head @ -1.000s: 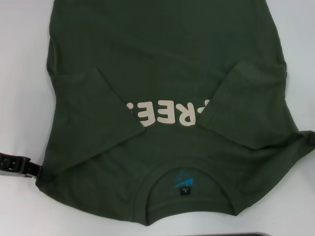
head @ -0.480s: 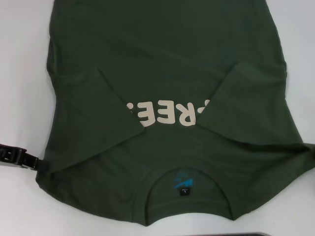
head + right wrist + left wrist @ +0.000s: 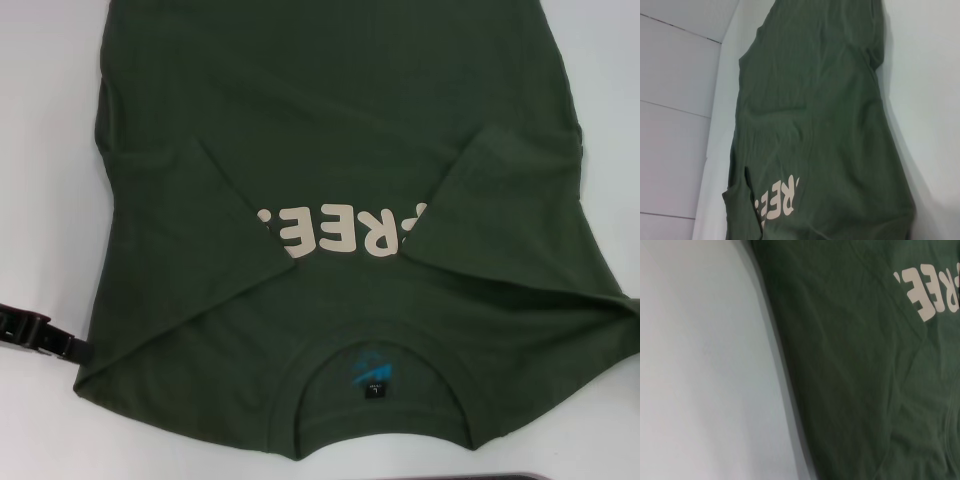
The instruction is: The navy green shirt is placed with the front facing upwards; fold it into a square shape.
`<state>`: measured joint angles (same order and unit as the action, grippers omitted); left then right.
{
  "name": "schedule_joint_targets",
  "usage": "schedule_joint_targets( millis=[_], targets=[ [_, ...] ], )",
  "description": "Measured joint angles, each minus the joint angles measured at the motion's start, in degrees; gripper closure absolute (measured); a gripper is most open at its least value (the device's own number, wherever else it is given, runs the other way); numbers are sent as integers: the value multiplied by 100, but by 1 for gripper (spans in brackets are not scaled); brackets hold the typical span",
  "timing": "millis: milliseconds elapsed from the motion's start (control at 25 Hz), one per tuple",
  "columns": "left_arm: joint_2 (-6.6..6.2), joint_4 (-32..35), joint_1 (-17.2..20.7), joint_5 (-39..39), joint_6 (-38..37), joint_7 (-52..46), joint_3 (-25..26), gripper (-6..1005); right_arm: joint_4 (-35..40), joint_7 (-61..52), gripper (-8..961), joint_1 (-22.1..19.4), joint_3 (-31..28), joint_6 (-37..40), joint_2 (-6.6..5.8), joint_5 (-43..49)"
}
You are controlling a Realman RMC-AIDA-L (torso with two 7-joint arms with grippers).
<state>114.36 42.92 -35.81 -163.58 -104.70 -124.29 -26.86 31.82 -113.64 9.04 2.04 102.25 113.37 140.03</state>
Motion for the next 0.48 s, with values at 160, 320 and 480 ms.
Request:
schedule_joint_targets(
  millis=[160, 320, 480],
  targets=[
    [7, 48, -3, 0, 89, -54, -13, 924, 0, 7, 879, 35, -2, 9, 0, 1],
    [7, 56, -19, 2, 153, -132, -12, 923, 0, 0, 879, 69, -2, 18, -24, 1],
    [2, 117, -23, 2, 132, -230, 4, 895, 0, -28, 879, 119, -2, 20, -51, 0]
  ],
)
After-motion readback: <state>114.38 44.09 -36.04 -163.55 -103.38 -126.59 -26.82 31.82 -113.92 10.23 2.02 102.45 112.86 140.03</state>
